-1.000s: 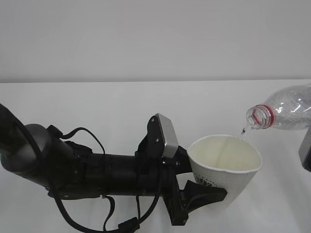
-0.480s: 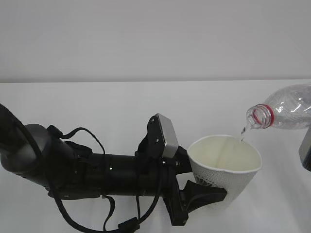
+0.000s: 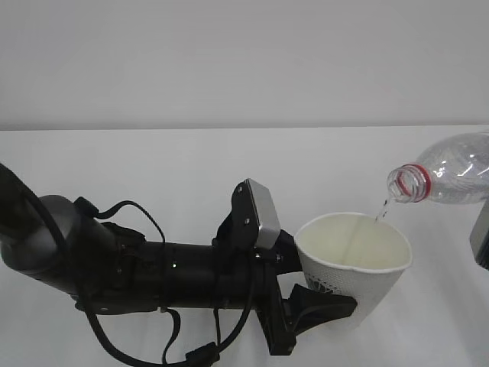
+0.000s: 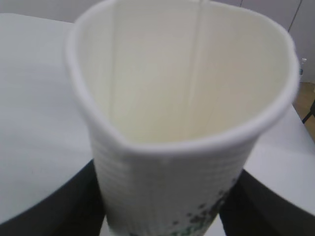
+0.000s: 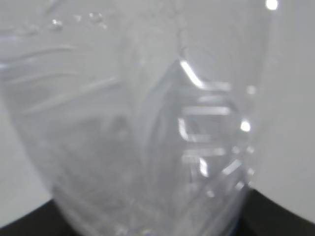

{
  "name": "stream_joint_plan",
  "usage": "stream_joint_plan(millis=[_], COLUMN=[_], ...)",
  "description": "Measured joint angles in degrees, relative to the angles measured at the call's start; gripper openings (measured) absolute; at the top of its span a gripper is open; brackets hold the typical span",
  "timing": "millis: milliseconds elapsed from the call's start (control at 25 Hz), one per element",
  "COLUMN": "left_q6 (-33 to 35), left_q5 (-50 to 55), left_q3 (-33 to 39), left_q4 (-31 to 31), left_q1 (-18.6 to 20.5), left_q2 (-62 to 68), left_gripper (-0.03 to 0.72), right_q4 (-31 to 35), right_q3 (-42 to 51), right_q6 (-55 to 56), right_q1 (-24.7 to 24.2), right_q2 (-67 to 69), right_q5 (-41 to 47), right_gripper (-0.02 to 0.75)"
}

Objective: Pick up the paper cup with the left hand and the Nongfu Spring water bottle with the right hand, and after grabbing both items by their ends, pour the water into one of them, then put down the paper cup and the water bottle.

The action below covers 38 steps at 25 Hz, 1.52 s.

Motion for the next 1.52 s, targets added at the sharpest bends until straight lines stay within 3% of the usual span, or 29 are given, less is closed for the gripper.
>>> stream_joint_plan(millis=[1520], left_q6=[0.0], left_q5=[0.0], left_q3=[0.0], left_q4=[0.0], left_q1=[0.0], left_q2=[0.0], left_gripper=[0.48], right_q4=[0.0], right_q3=[0.0], right_q6=[-0.6], right_q1=[0.0], right_q2=[0.0], right_q5=[-0.93], right_gripper=[0.389])
